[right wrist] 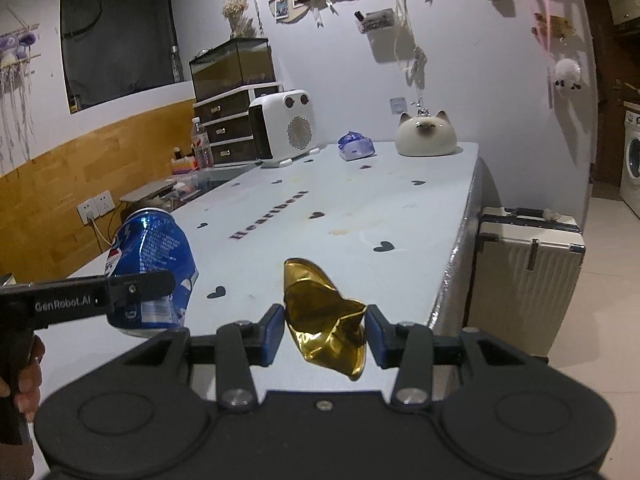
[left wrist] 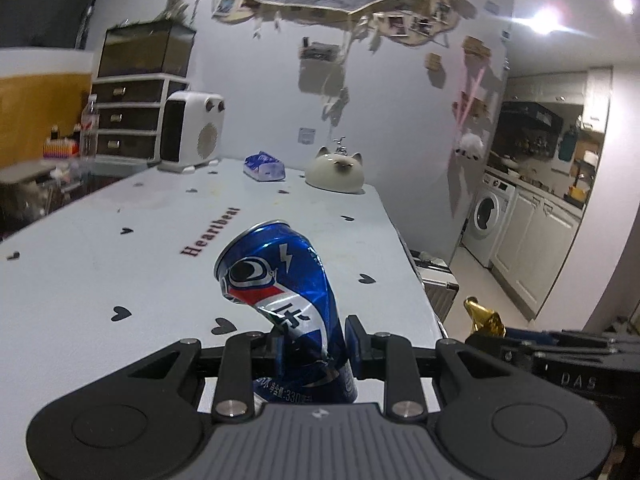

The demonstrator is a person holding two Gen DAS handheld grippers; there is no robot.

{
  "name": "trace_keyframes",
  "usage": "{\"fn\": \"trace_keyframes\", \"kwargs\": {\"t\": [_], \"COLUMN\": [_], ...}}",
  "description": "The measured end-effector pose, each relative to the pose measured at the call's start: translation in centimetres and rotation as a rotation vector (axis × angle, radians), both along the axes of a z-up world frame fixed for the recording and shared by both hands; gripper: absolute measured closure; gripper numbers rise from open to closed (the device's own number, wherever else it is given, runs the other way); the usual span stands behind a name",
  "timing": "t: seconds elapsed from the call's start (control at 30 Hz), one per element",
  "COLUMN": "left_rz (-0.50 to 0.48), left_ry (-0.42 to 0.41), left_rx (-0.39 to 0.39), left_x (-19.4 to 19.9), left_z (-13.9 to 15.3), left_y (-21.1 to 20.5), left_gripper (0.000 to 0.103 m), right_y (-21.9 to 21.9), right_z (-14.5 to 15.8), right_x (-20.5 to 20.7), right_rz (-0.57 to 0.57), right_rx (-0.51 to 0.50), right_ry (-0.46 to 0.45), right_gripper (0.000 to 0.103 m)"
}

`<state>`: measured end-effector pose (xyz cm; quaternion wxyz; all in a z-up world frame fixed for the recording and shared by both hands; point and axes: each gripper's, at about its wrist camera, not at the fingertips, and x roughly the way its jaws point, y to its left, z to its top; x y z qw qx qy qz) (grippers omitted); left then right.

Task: Collect trash
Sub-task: 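Lift the blue can and gold wrapper and carry them toward the wastebasket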

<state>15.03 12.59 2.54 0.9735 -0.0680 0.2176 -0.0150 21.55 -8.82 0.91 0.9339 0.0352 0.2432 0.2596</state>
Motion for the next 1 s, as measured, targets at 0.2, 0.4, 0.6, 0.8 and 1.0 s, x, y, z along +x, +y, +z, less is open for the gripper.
{"fn": "trace_keyframes", "kwargs": {"t": [0.2, 0.4, 0.6, 0.8, 1.0], "left_rz": [-0.019, -0.045, -0.103, -0.184, -0.26], "left_ry": [-0.004, -0.01, -0.023, -0.003, 0.045], "left_rx": [0.046, 0.048, 0.049, 0.041, 0.025], "left_x": [-2.2, -3.5, -3.6, -2.9, -1.9], "left_z": [0.0, 0.3, 0.5, -0.6, -2.4], "left_y": [-2.2, -4.8, -8.9, -13.6, -18.1], "left_gripper": [0.074, 0.074, 0.073, 0.074, 0.074], "right_y": [-1.9, -4.5, -8.4, -12.6, -16.8], "right_z": [0.3, 0.6, 0.5, -0.2, -1.9], "right_x": [-1.9, -3.4, -4.7, -5.3, -5.6], "right_rz": [-0.014, -0.04, -0.09, -0.153, -0.217], "right_rx": [0.02, 0.037, 0.04, 0.037, 0.038], "right_ry": [-0.015, -0.033, -0.04, -0.033, -0.004], "right_gripper": [0.059, 0.059, 0.059, 0.059, 0.059]}}
